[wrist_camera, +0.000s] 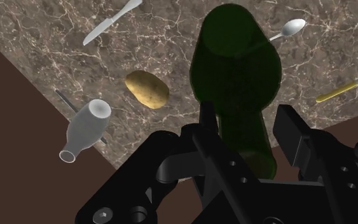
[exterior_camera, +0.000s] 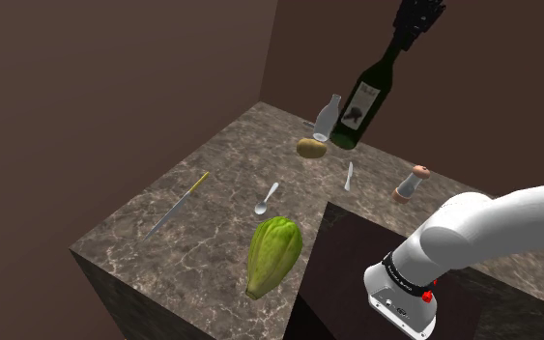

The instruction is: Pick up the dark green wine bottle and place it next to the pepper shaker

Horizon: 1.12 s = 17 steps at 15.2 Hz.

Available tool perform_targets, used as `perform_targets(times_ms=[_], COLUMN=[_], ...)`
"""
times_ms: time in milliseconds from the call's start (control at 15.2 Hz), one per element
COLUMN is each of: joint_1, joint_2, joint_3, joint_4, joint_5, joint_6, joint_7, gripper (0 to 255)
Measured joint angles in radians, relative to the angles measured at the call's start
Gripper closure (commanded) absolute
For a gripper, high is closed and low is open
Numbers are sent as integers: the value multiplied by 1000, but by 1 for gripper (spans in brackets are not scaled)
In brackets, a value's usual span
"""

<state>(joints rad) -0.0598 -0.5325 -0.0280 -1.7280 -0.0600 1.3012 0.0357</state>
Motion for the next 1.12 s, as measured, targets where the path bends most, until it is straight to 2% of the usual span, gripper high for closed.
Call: perform_targets(times_ms=[660, 1122], joint_1=[-35, -47], joint_2=[-127, -153], joint_3=[-158, -293], joint_4=[3, 78], joint_5=[-90, -177], joint_6=[-111, -184], joint_7=[-209, -384], gripper=[255, 255])
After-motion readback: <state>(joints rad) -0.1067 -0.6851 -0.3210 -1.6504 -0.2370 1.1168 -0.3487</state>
